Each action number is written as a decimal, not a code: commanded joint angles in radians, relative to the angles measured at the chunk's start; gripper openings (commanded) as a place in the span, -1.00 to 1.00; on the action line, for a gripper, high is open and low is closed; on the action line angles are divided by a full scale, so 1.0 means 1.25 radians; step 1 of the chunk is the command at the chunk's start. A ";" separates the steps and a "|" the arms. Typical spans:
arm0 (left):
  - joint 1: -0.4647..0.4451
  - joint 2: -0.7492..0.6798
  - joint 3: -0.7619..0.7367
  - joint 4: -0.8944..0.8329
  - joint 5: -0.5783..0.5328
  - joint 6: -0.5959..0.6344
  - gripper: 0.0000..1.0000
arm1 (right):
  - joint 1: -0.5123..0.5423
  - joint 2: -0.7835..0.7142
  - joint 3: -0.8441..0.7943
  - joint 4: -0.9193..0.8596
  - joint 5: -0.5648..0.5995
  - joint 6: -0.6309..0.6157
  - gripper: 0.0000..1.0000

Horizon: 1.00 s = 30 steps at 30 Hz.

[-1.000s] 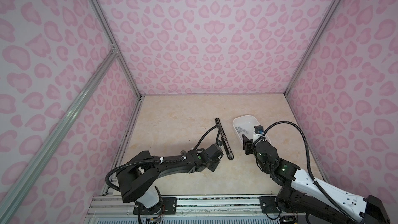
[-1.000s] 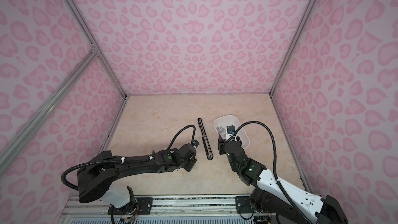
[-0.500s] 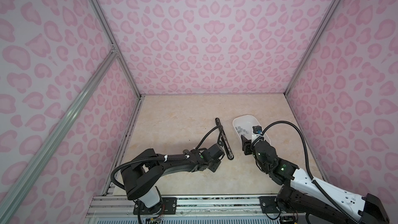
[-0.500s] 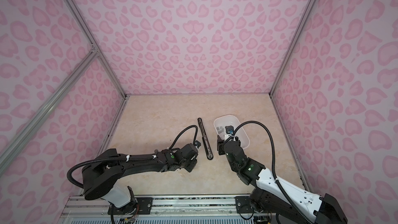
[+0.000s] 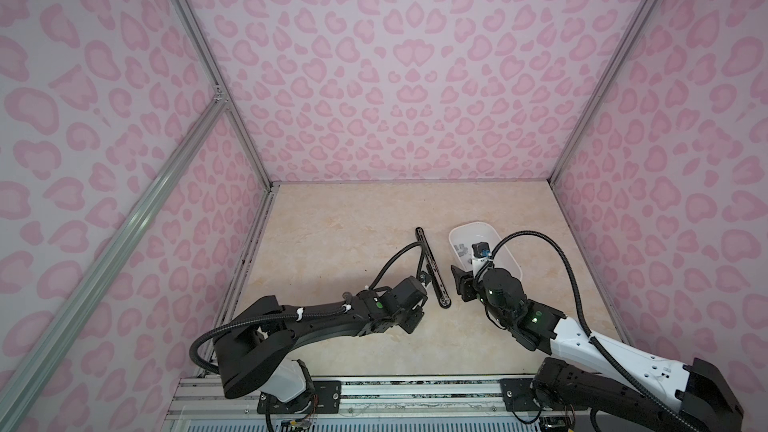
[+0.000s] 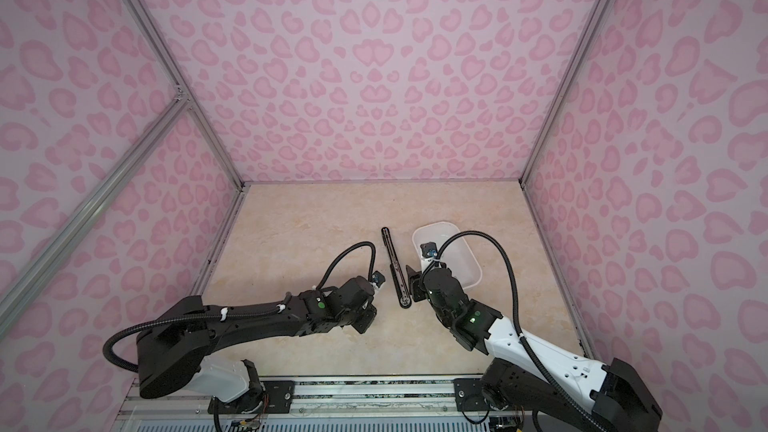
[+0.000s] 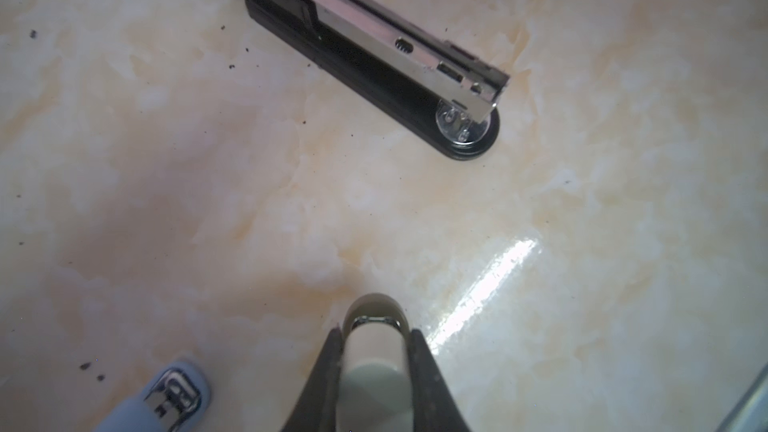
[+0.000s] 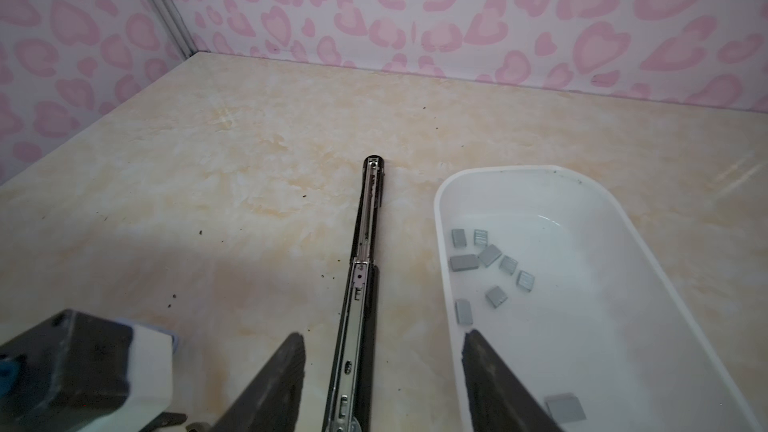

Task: Load the staples into the stapler

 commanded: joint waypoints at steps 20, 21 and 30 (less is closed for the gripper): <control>0.002 -0.193 -0.087 0.329 0.031 0.129 -0.92 | -0.045 -0.003 -0.029 0.121 -0.293 0.042 0.14; 0.003 -0.206 -0.092 0.334 0.040 0.130 -0.92 | -0.046 0.003 -0.024 0.117 -0.305 0.040 0.13; 0.003 -0.233 -0.107 0.328 0.046 0.126 -0.92 | -0.045 0.050 -0.003 0.115 -0.357 0.029 0.07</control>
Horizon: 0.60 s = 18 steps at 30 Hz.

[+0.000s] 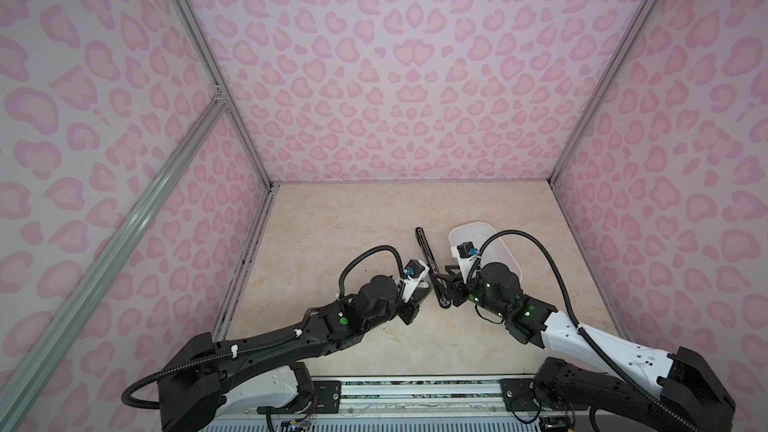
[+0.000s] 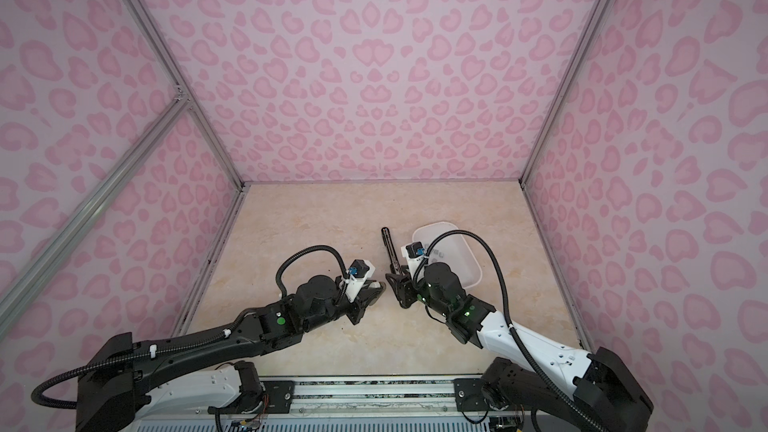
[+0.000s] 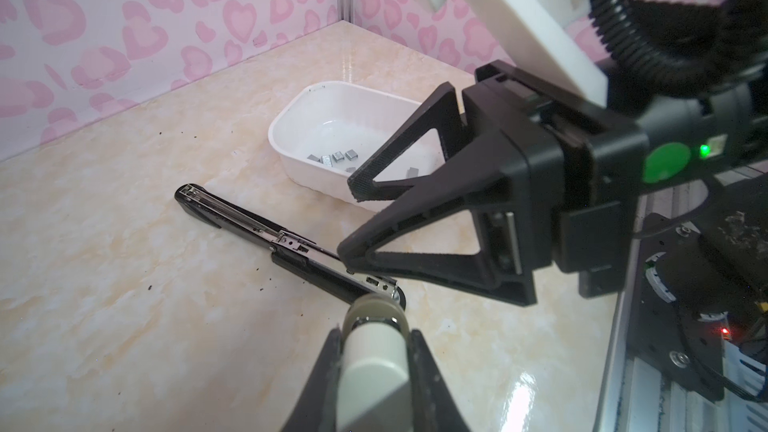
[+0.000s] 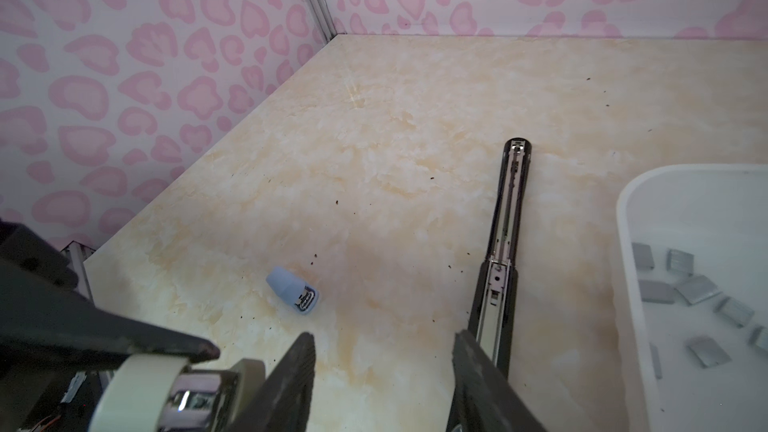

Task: Load the staples into the stapler

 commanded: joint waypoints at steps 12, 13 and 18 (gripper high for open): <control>0.001 0.059 0.031 0.020 0.014 0.011 -0.92 | 0.007 -0.004 -0.015 0.051 -0.035 0.001 0.06; 0.001 0.059 0.030 0.020 0.013 0.010 -0.92 | 0.009 0.006 -0.010 0.047 -0.039 -0.001 0.06; 0.001 0.055 0.030 0.018 0.004 0.010 -0.92 | 0.018 0.075 0.026 0.026 -0.057 -0.013 0.01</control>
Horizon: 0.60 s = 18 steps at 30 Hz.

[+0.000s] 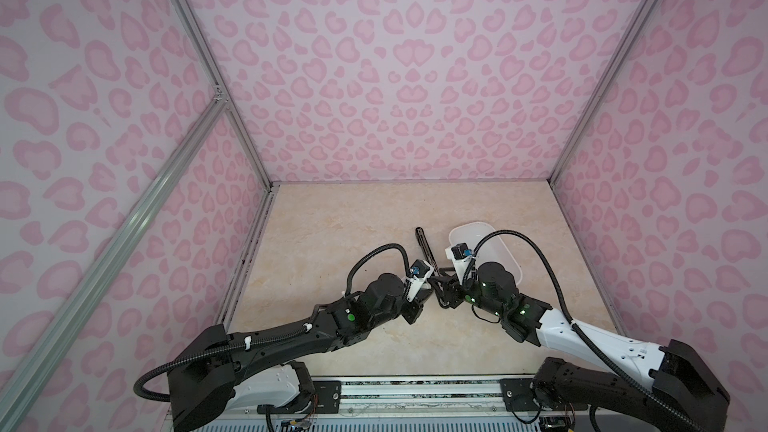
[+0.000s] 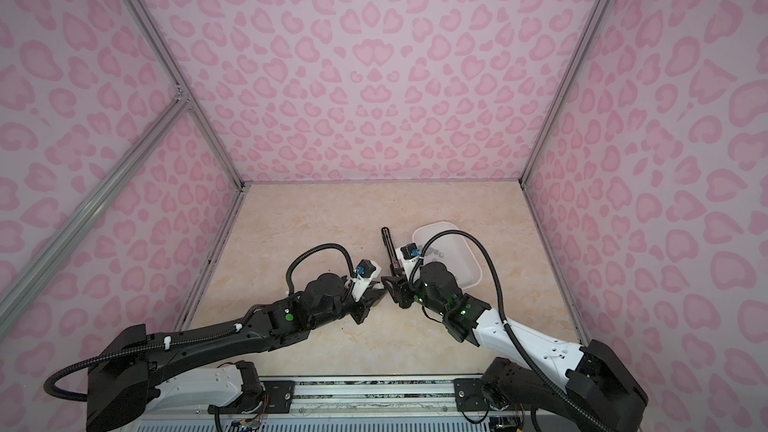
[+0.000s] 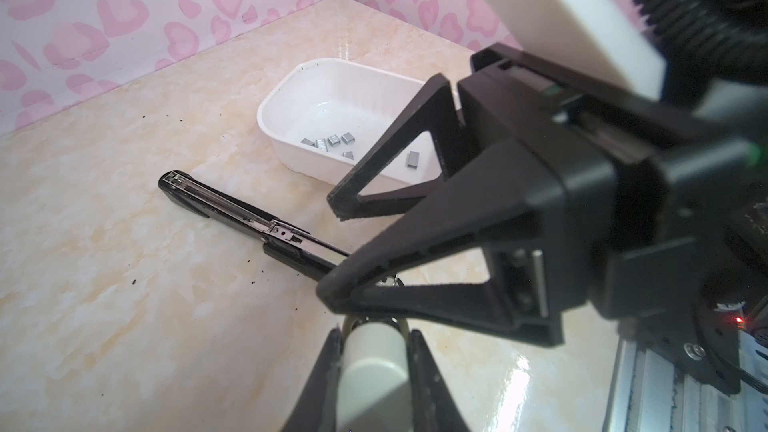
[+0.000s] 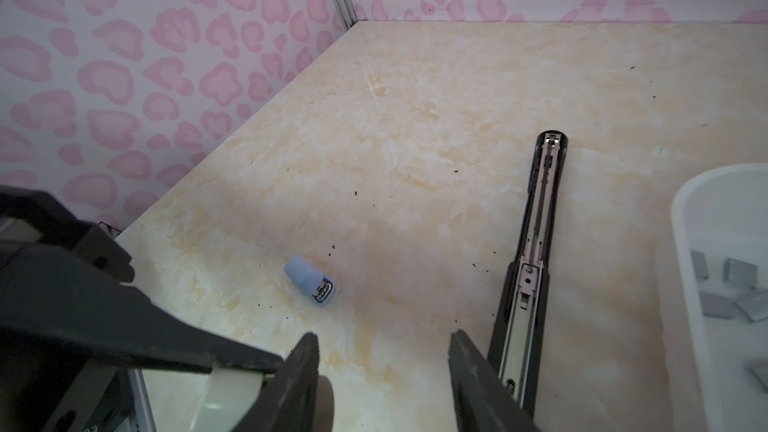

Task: Load the staples into the stapler

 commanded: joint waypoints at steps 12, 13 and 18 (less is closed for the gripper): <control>0.002 -0.089 -0.040 0.053 -0.058 0.003 -0.92 | 0.025 0.105 0.047 -0.018 -0.008 -0.014 -0.08; 0.002 -0.091 -0.042 0.054 -0.057 0.003 -0.92 | 0.028 0.107 0.049 -0.016 -0.008 -0.014 -0.08; 0.002 -0.109 -0.060 0.080 -0.051 0.004 -0.92 | 0.036 0.111 0.051 -0.012 -0.015 -0.012 -0.09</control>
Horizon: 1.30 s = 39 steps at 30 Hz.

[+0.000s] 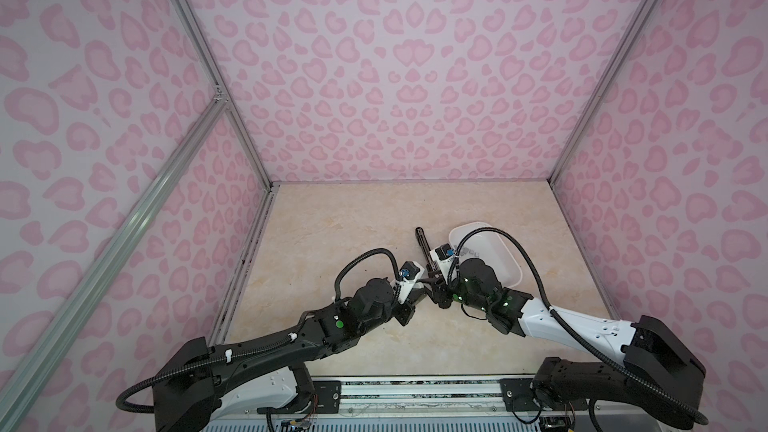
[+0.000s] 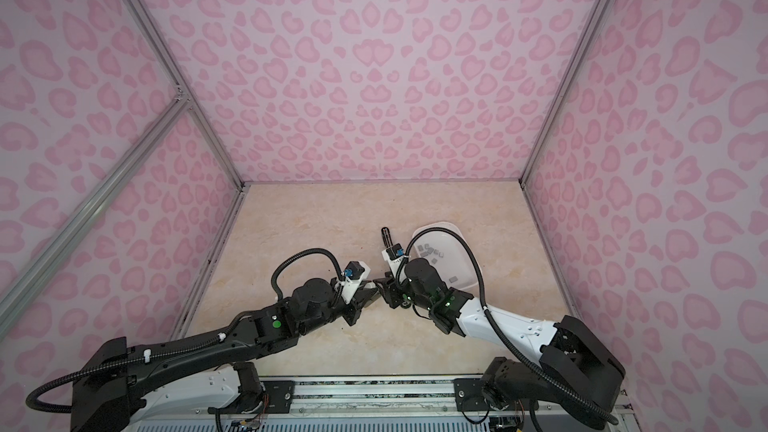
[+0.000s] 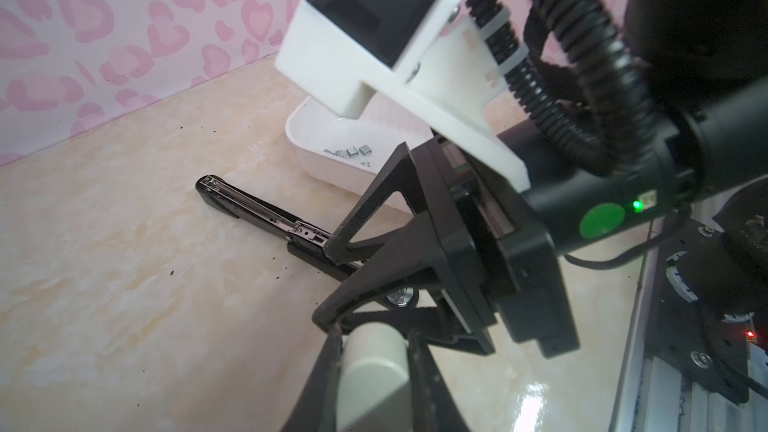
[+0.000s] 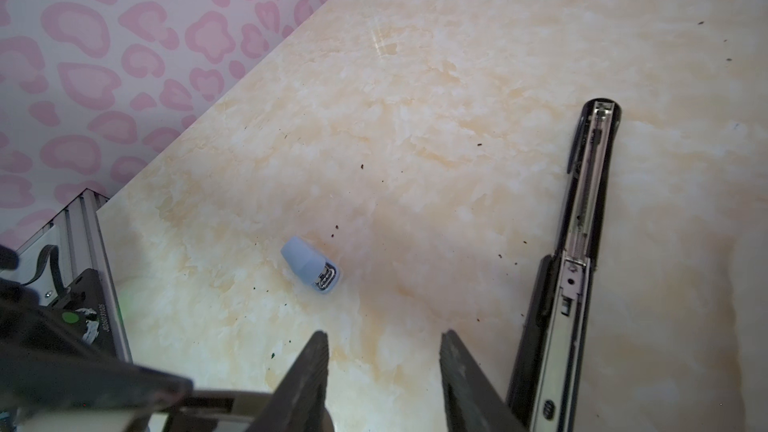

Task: Load the staples into the stapler

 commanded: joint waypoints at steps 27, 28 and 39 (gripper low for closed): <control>0.041 -0.192 -0.126 0.173 0.024 -0.021 -0.92 | 0.033 0.008 -0.002 0.038 -0.077 -0.019 -0.10; 0.043 -0.199 -0.130 0.176 0.025 -0.021 -0.92 | 0.033 0.002 -0.002 0.033 -0.070 -0.021 -0.11; 0.063 -0.196 -0.152 0.214 0.135 -0.005 -0.92 | 0.035 -0.191 -0.126 0.135 -0.095 -0.127 0.33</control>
